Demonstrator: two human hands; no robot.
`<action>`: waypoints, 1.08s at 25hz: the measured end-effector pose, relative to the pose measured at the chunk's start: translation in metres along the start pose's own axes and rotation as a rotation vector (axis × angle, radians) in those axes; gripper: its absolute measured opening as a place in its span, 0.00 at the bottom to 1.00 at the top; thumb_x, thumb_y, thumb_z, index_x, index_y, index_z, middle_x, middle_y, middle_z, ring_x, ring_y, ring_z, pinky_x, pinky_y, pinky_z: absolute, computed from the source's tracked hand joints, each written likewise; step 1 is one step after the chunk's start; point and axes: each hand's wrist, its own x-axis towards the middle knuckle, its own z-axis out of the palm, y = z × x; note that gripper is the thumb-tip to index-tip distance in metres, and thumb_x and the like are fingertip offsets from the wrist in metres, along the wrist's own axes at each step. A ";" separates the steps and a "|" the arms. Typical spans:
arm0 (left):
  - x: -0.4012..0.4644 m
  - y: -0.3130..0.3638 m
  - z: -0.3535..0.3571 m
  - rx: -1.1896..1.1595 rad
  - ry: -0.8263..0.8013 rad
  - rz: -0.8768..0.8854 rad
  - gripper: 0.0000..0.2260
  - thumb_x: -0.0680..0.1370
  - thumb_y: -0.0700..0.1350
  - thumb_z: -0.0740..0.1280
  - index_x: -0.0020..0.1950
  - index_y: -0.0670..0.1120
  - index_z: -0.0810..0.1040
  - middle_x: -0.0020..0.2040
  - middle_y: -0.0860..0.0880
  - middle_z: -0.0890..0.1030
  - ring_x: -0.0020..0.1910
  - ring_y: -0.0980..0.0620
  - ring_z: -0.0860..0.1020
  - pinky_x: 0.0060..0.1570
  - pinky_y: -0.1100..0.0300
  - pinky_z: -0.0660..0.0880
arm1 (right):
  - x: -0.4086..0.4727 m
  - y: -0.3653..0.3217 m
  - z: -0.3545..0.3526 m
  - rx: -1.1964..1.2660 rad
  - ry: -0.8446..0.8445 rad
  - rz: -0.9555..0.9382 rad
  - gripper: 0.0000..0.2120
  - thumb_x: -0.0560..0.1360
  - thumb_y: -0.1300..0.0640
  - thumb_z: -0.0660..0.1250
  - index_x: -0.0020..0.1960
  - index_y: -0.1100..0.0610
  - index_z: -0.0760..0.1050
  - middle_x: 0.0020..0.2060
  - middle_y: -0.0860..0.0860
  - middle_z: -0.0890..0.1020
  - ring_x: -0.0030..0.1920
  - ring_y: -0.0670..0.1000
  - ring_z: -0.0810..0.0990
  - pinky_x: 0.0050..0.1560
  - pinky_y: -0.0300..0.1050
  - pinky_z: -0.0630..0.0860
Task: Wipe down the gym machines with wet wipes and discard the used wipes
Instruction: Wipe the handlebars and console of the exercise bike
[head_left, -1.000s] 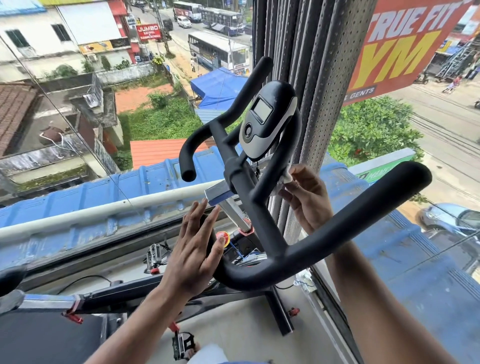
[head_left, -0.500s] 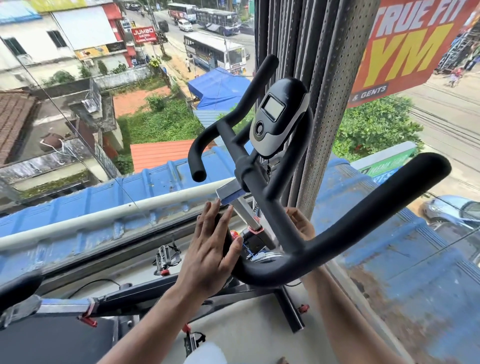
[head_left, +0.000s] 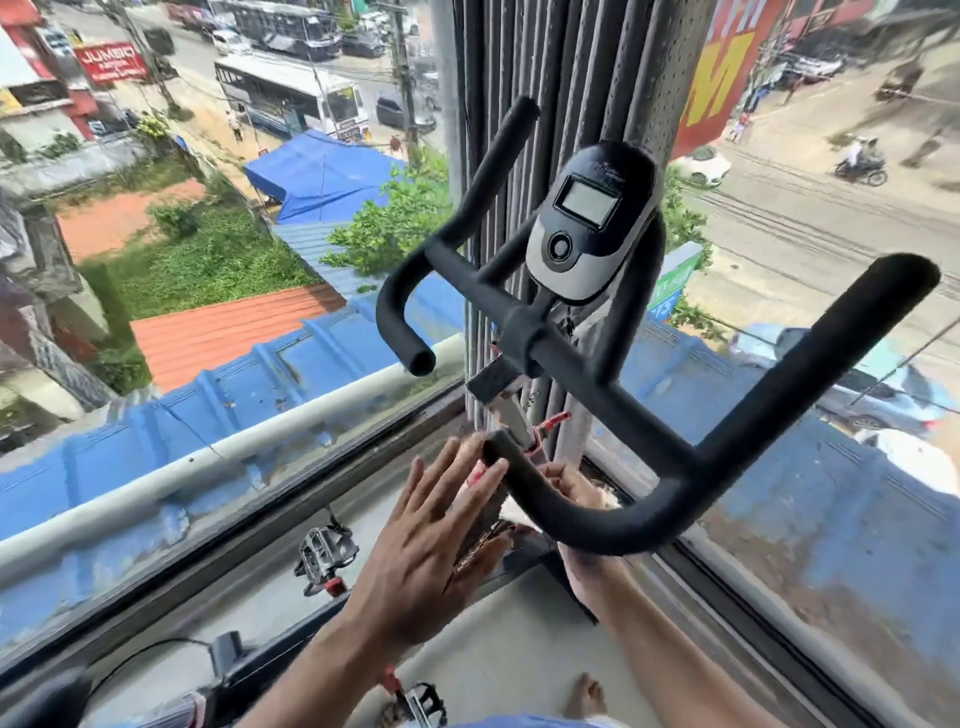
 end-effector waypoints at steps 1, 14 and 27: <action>-0.004 -0.011 -0.006 -0.007 0.005 0.039 0.29 0.85 0.59 0.59 0.84 0.52 0.58 0.86 0.52 0.51 0.84 0.49 0.49 0.80 0.43 0.48 | -0.007 0.004 0.013 -0.062 0.041 -0.017 0.11 0.73 0.49 0.75 0.41 0.49 0.74 0.34 0.41 0.76 0.38 0.45 0.75 0.41 0.33 0.75; -0.019 -0.103 -0.034 -0.119 -0.069 0.164 0.29 0.84 0.64 0.58 0.83 0.55 0.61 0.85 0.54 0.54 0.84 0.55 0.51 0.82 0.46 0.48 | -0.061 -0.005 0.098 -0.321 0.248 -0.284 0.03 0.77 0.58 0.73 0.47 0.53 0.80 0.38 0.43 0.84 0.38 0.41 0.81 0.41 0.35 0.76; 0.056 -0.135 -0.051 -0.105 0.022 0.191 0.27 0.85 0.62 0.56 0.82 0.53 0.62 0.84 0.52 0.58 0.83 0.55 0.54 0.83 0.47 0.47 | -0.056 -0.099 0.086 -0.900 0.389 -0.792 0.04 0.78 0.59 0.72 0.52 0.52 0.79 0.47 0.41 0.79 0.47 0.37 0.79 0.51 0.30 0.74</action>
